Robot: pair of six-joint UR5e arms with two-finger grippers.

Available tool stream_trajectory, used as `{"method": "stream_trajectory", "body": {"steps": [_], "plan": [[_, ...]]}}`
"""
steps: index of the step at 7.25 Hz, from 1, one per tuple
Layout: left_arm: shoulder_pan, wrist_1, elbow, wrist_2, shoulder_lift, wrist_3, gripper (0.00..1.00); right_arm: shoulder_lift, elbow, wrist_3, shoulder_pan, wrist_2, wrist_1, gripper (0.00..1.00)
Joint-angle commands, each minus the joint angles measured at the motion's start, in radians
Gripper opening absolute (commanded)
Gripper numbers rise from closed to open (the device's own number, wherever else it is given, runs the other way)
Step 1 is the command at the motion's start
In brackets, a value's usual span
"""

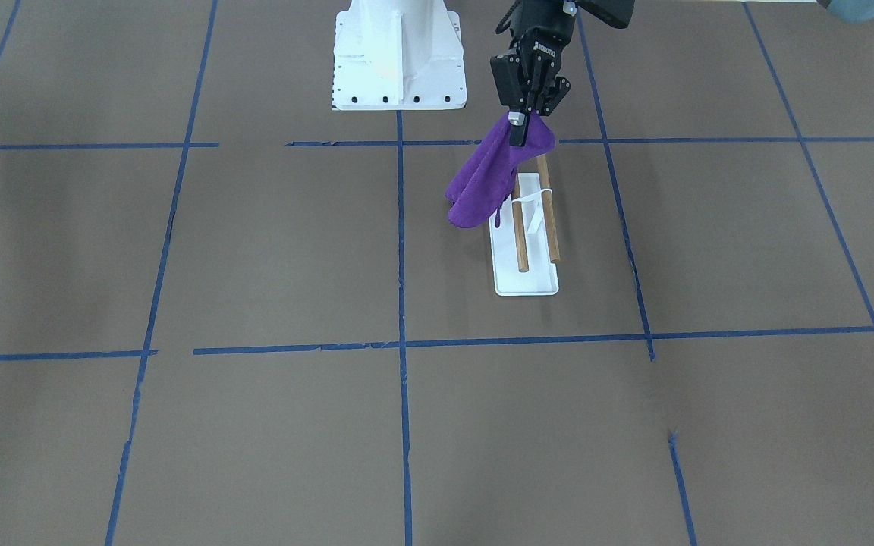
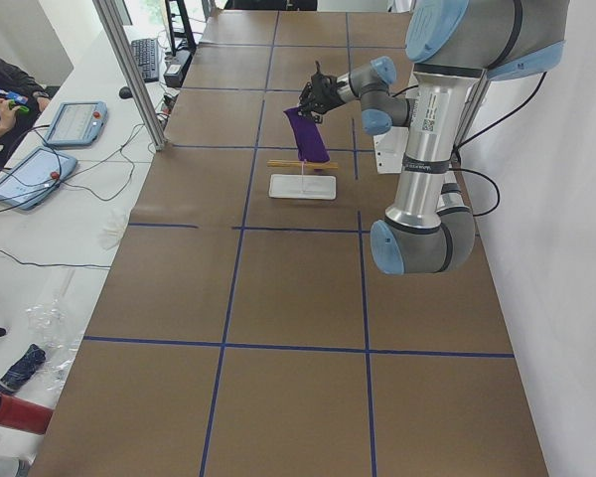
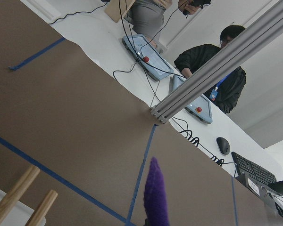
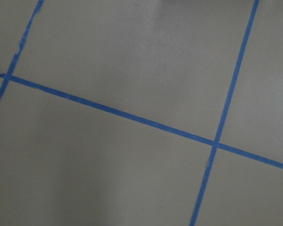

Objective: Hang towel on rack

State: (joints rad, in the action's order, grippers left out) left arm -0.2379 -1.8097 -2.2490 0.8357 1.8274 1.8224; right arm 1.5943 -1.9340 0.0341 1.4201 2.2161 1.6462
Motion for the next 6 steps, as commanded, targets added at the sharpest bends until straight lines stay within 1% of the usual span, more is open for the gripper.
{"method": "stream_trajectory", "body": {"steps": [1, 3, 5, 6], "plan": [[0.014, 0.006, -0.014, -0.035, -0.121, 0.006, 0.00, -0.001, 0.079, 0.163, 0.065, 0.002, 0.040, 1.00], [0.006, 0.003, -0.029, -0.055, -0.261, 0.012, 0.00, 0.013, 0.090, 0.165, 0.068, 0.002, 0.038, 1.00], [-0.004, 0.000, -0.024, -0.056, -0.339, 0.017, 0.00, 0.018, 0.096, 0.165, 0.068, 0.001, 0.040, 1.00], [-0.004, 0.000, -0.015, -0.056, -0.341, 0.026, 0.00, 0.024, 0.096, 0.165, 0.068, 0.000, 0.040, 1.00]]}}
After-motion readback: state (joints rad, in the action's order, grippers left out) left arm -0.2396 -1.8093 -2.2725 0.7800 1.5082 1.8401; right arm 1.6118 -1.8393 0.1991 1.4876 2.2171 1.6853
